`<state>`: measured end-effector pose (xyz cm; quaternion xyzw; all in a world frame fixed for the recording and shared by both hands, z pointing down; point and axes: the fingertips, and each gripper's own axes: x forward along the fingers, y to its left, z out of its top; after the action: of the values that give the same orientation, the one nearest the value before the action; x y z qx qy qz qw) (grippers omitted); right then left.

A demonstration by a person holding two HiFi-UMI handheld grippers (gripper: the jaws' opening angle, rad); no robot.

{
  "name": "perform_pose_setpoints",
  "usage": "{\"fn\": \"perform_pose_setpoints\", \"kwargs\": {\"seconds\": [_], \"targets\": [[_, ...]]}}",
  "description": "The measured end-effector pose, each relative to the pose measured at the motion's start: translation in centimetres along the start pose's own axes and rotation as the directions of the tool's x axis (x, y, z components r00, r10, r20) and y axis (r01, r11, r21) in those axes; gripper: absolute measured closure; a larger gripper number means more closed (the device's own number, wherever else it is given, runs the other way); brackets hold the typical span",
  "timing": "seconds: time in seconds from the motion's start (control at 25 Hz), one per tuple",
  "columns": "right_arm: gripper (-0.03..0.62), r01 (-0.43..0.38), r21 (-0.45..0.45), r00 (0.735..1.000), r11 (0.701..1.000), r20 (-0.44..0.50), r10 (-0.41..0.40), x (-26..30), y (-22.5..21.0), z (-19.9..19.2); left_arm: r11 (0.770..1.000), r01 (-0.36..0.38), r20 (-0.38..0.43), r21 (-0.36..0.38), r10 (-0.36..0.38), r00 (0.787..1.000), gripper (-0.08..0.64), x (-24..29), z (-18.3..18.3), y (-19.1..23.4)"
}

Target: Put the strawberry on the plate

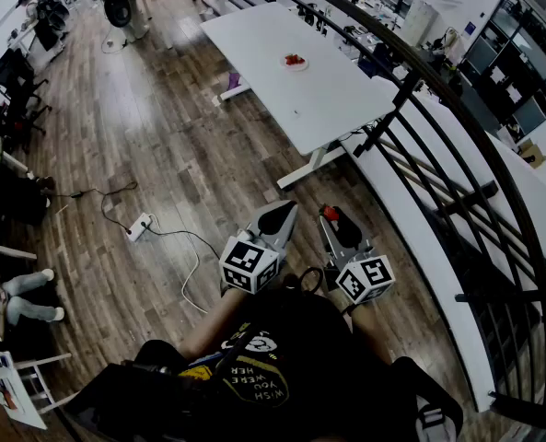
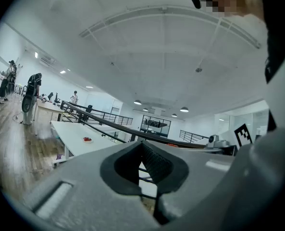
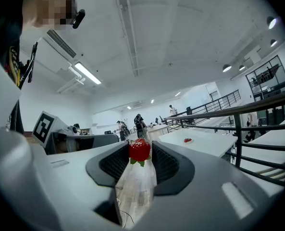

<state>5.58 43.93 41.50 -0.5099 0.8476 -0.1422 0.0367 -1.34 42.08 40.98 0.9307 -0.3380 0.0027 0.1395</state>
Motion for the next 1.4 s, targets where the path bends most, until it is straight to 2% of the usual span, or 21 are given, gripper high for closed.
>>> {"fn": "perform_pose_setpoints", "kwargs": {"seconds": [0.6,0.88,1.4], "targets": [[0.440,-0.066,-0.010,0.998,0.998,0.009,0.067,0.8,-0.7,0.8,1.000,-0.004,0.011,0.003,0.004,1.000,0.558,2.0,0.8,0.0],[0.440,-0.054,0.016,0.998,0.998,0.031,0.054,0.7,-2.6,1.1,1.000,-0.014,0.003,-0.004,0.014,1.000,0.558,3.5,0.3,-0.2],[0.440,-0.099,0.046,0.995,0.994,0.016,0.098,1.2,-5.9,0.9,0.998,-0.057,-0.018,0.002,0.057,0.998,0.558,6.4,-0.8,-0.7]]}}
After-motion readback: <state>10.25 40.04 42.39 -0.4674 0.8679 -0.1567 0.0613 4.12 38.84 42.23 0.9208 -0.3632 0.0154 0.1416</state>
